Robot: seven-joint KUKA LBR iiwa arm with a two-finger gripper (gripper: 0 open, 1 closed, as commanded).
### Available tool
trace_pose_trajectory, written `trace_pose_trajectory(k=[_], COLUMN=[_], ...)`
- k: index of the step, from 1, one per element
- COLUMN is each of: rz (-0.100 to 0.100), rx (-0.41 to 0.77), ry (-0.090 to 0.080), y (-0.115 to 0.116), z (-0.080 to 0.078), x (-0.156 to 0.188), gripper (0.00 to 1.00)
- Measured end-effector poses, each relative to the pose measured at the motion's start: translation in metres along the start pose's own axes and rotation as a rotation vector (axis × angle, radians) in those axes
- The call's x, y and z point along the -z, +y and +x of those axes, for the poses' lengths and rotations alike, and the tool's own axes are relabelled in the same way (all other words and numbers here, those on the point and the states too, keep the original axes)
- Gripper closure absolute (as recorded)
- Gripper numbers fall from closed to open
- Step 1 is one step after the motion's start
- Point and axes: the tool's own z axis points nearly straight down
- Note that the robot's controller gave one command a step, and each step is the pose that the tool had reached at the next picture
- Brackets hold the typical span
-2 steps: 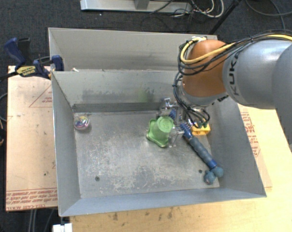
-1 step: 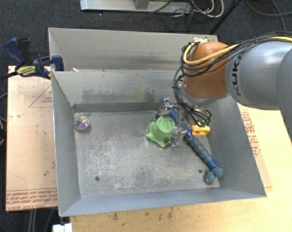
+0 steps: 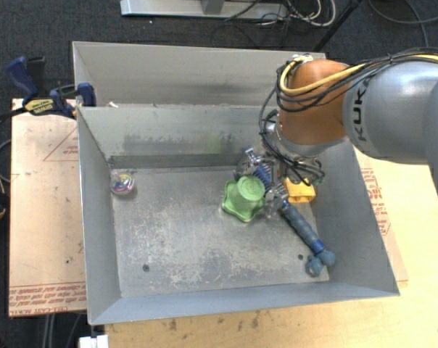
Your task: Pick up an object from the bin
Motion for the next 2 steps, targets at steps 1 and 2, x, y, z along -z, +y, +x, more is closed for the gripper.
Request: trace_pose_trajectory(k=[1, 2], rz=[0.009, -0.002], rx=[0.396, 0.613], ry=[-0.007, -0.002], y=[0.05, 0.039], z=[0.0, 0.014], x=[-0.008, -0.007], gripper=[0.0, 0.0])
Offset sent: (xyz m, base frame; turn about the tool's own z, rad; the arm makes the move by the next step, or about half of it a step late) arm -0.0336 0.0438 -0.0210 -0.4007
